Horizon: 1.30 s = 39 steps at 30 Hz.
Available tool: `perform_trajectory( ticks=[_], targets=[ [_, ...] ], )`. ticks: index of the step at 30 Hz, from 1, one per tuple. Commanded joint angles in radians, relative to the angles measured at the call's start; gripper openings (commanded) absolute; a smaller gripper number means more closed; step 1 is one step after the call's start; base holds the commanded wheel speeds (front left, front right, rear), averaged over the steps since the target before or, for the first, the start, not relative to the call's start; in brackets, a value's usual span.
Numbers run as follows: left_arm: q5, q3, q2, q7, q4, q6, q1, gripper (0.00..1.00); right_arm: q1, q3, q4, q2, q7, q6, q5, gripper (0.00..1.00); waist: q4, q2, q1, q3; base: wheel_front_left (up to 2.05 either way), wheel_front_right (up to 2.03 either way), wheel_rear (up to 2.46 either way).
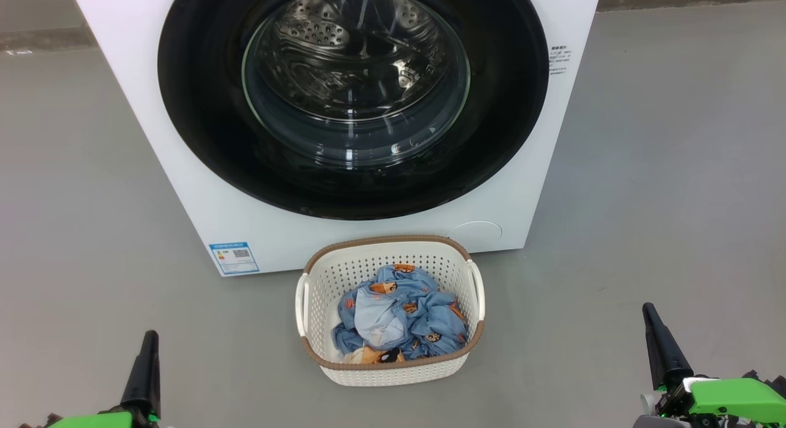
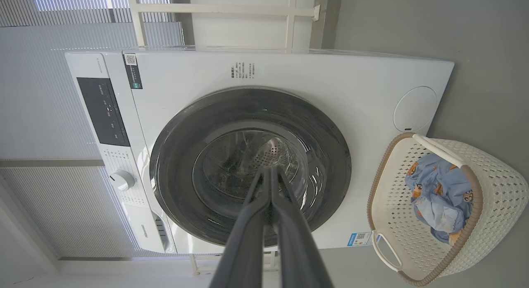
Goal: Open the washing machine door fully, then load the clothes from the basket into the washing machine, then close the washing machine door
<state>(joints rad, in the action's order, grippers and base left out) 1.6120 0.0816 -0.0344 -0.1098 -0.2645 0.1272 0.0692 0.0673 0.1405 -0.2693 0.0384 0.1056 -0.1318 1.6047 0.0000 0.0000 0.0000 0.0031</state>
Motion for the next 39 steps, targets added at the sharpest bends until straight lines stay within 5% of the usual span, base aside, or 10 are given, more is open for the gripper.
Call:
perform_trajectory(
  ticks=[1,4,5,16,39],
  targets=[
    [-0.003,0.032,-0.016,-0.003,0.020,0.003,0.039,0.00,0.041,-0.027,0.025,0.012,0.007,0.001,0.004,0.00,0.000,0.0000,0.0000,0.000,0.00,0.00,0.00],
    [-0.003,0.032,-0.016,-0.003,0.020,0.003,0.039,0.00,0.041,-0.027,0.025,0.012,0.007,0.001,0.004,0.00,0.000,0.0000,0.0000,0.000,0.00,0.00,0.00],
    [0.000,0.000,0.000,0.000,0.000,0.000,0.000,1.00,0.000,0.000,0.000,0.000,0.000,0.000,0.000,1.00,0.000,0.0000,0.0000,0.000,0.00,0.00,0.00],
    [-0.016,-0.012,0.018,0.017,-0.042,-0.001,-0.034,1.00,-0.028,-0.010,-0.046,-0.008,-0.017,0.000,-0.020,1.00,0.000,0.0000,0.0022,-0.002,0.00,0.00,0.00],
    [-0.168,-0.038,-0.006,0.087,0.004,0.000,-0.027,1.00,-0.007,-0.035,-0.011,0.007,-0.087,0.000,-0.232,1.00,0.005,0.0000,0.0000,-0.001,0.00,0.00,0.00]
  ],
)
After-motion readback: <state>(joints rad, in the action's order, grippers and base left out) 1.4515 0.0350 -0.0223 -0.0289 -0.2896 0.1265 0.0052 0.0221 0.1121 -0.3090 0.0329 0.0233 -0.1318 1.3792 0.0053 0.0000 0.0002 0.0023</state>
